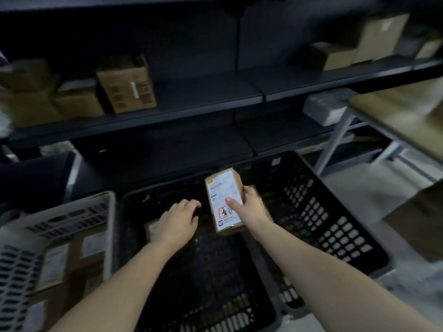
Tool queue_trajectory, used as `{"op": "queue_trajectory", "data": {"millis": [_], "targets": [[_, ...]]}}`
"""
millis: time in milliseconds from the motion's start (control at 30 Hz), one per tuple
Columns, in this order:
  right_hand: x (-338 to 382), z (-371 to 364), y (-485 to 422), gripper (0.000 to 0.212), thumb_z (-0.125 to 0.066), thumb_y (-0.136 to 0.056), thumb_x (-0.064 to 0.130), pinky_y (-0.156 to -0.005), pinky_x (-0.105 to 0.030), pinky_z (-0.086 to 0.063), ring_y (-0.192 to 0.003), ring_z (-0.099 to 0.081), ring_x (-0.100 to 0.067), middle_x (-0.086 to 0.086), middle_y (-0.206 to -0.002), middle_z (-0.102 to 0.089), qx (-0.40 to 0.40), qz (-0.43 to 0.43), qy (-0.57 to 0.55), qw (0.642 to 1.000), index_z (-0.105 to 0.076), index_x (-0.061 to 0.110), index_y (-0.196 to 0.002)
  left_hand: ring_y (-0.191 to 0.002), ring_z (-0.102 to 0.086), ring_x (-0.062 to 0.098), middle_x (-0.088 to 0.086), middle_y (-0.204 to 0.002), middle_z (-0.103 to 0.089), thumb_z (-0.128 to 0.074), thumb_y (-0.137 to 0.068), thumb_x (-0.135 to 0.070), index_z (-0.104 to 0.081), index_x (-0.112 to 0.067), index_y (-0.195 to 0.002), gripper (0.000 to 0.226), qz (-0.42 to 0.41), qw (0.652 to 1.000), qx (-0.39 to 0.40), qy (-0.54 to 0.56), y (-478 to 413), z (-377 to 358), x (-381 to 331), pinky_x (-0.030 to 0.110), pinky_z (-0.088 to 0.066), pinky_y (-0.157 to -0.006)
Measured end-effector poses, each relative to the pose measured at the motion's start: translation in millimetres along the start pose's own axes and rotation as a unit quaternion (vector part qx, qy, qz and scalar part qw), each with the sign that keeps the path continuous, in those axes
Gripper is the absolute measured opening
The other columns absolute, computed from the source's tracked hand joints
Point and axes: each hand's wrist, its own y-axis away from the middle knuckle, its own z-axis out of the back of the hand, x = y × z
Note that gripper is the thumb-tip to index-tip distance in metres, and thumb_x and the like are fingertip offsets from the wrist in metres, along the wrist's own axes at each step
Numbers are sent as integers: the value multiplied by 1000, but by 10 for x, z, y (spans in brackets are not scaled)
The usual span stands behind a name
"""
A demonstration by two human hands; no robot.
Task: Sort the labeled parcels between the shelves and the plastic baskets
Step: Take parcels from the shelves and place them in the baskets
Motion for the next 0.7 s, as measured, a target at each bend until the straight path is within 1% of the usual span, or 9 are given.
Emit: {"op": "queue_trajectory", "data": {"millis": [133,267,433,533,633,667,700], "targets": [[-411,899,-334,80,-69,-83,47,-89,-47,-54,-103,-62,-27,-9,-132,-48,-25,-36,23,999,-30,21,-147,-113,-51,17,-4,-124,-51,-43,-97,-28,-44,-27,-132,35,-45,999,15,-13,-394,-232,-761,33,-47,-87],[-726,1360,-681,81,-69,-82,48,-91,-48,-53,-103,-63,-29,-10,-132,-50,-38,-78,32,996,-28,22,-147,-113,-49,18,-2,-123,-51,-42,-98,-25,-42,-24,-135,37,-66,997,38,-11,-784,-471,-1160,33,-46,-90],[-1057,1493,-1115,78,-70,-82,45,-88,-48,-55,-100,-64,-29,-11,-129,-53,-44,-122,30,991,-30,23,-145,-115,-48,19,0,-123,-51,-43,-96,-21,-43,-23,-135,39,-69,995,65,6,-1255,-814,-1298,32,-45,-90],[-1231,1500,-1417,75,-69,-85,41,-86,-48,-56,-99,-64,-30,-11,-128,-54,-57,-149,38,987,-31,22,-146,-118,-46,21,2,-127,-49,-43,-96,-18,-44,-20,-136,40,-66,994,84,30,-1557,-1062,-1321,34,-45,-91],[-1431,1462,-1735,75,-69,-84,42,-92,-50,-52,-110,-57,-34,-11,-133,-48,-59,-183,63,979,-30,24,-146,-118,-47,23,4,-126,-50,-44,-95,-17,-46,-18,-132,38,-52,992,103,42,-1747,-1396,-1345,35,-45,-91],[-1500,1445,-1840,75,-71,-84,39,-93,-51,-51,-114,-55,-35,-12,-134,-45,-59,-199,62,976,-31,23,-146,-119,-46,23,4,-126,-50,-44,-95,-17,-47,-18,-132,37,-47,992,113,38,-1798,-1513,-1356,34,-44,-91],[-1564,1424,-1953,73,-73,-83,34,-91,-51,-52,-113,-55,-36,-12,-134,-44,-57,-220,44,973,-34,20,-143,-120,-45,23,4,-126,-50,-44,-95,-17,-47,-18,-132,37,-42,991,123,35,-1848,-1623,-1364,34,-44,-92]]}}
